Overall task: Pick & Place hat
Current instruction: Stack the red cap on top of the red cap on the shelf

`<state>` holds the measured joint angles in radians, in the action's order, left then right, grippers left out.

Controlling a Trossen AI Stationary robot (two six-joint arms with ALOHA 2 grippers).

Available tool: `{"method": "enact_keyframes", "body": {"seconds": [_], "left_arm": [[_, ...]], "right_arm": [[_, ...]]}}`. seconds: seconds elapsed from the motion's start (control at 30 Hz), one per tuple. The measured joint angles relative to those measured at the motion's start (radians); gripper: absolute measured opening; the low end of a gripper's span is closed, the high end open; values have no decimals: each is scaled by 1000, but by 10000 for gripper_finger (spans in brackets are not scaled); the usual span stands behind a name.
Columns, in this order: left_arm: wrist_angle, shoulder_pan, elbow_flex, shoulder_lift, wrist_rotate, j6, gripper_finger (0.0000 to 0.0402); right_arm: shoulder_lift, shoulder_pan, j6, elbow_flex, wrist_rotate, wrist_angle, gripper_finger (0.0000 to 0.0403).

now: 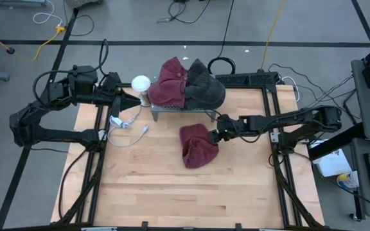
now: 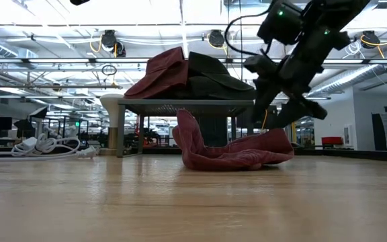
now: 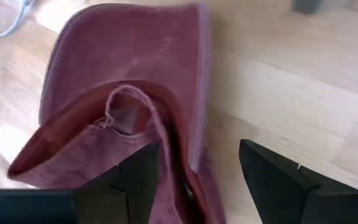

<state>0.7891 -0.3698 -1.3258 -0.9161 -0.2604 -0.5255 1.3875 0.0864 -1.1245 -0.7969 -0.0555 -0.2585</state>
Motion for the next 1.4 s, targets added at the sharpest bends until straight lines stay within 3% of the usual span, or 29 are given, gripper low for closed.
{"method": "enact_keyframes", "body": {"seconds": [0.27,0.47,0.57,0.8,1.17,1.4], "left_arm": [[0,0,0,0,0,4,113],[0,0,0,0,-1,6,113],[1,0,0,0,-1,6,113],[1,0,0,0,-1,6,113],[1,0,0,0,-1,24,113],[1,2,0,0,-1,22,113]], "right_arm": [[125,0,15,-1,2,145,212],[147,0,60,-1,3,197,198],[148,0,67,-1,3,193,158],[148,0,66,-1,10,186,17],[82,-31,67,-3,108,170,7],[-91,-96,123,-2,75,118,7]]}}
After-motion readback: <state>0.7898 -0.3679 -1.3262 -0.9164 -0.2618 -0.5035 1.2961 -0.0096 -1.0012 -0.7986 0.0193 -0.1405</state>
